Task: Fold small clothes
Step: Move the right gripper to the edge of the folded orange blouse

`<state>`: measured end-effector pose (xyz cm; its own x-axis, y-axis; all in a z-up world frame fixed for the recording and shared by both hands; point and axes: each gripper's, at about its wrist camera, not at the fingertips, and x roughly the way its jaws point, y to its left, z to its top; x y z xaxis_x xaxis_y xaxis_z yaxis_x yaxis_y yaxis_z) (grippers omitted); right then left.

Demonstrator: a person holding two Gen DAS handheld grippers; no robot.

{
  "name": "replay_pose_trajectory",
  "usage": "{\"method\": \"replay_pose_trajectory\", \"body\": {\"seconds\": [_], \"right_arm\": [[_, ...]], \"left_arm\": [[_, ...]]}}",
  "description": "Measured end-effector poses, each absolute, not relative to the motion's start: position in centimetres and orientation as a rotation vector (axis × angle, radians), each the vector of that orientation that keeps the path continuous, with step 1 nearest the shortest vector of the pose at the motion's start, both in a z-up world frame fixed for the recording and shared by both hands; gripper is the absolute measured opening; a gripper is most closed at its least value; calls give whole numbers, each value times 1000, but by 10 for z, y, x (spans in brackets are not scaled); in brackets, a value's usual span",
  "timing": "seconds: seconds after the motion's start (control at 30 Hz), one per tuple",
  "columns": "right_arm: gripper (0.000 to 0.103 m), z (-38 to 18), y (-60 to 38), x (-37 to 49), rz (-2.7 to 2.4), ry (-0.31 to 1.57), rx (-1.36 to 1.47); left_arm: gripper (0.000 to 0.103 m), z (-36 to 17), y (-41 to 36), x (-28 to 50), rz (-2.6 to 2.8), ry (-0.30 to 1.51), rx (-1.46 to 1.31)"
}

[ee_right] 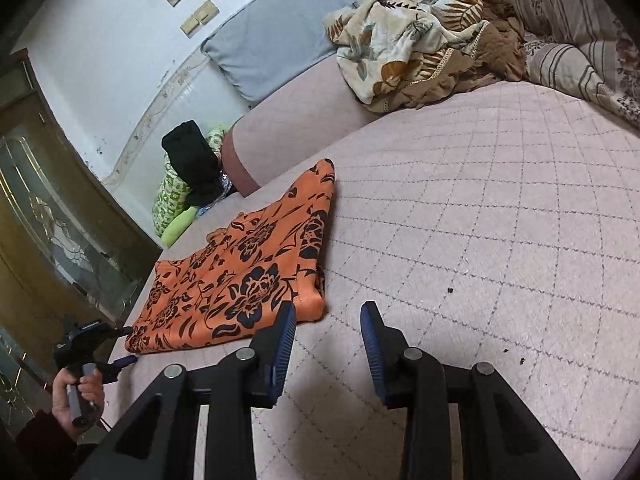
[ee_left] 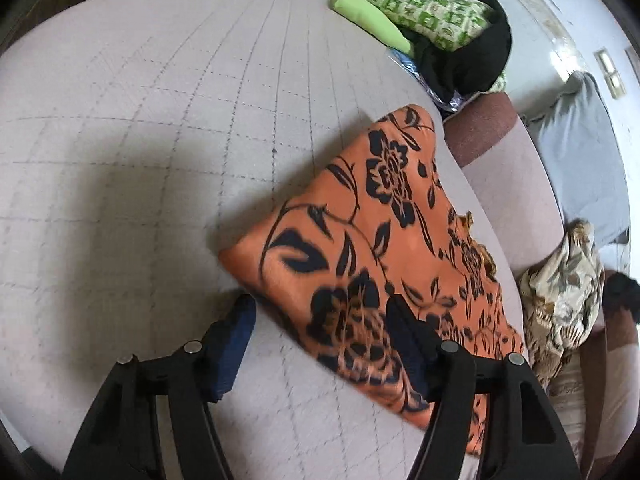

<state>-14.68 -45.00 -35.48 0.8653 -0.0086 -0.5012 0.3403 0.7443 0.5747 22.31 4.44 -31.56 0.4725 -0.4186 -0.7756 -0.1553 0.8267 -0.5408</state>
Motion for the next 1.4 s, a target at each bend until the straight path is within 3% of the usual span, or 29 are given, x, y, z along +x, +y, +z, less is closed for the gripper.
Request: {"method": "replay_pose_trajectory", "body": {"seconds": [0.13,0.17,0.2,0.3,0.5,0.73,0.93,1.03,1.17,1.2,1.23,1.27,1.4], "right_arm": [[37,-358,-451,-144,-205,512,711],[37,-359,-451,-143,-207,514,710],[37,-360,-451,-143,-214,515,710],[37,-361,-455,-144,-220,507,734],[37,-366,-472,-153,-230,471,824],[37,-368,-492,-168,-229,417,931],[37,-370,-506,-179,-230,376,1002],[37,-369,-511,-183,-239,365,1013],[41,-370,-513,-182,-233,375,1024],[47,-371,-512,-181,-232,380,1026],[62,-371,-511,-181,-230,378,1027],[64,-369,-508,-181,-227,374,1016],[64,-357,-491,-174,-153,378,952]], "left_arm": [[73,-316,38,236,-154,1035,-627],[60,-316,35,238,-132,1028,-616],[38,-316,33,239,-112,1032,-591],[23,-307,22,240,-112,1023,-513],[18,-255,-13,228,-149,917,-367],[8,-180,-120,193,-339,783,-124],[8,-176,-240,141,-563,792,59],[10,-200,-289,117,-682,863,160],[55,-209,-302,96,-876,929,178],[66,-205,-296,90,-892,894,195],[70,-198,-287,85,-891,842,213],[76,-190,-273,84,-877,779,221],[82,-184,-216,105,-746,713,208]]}}
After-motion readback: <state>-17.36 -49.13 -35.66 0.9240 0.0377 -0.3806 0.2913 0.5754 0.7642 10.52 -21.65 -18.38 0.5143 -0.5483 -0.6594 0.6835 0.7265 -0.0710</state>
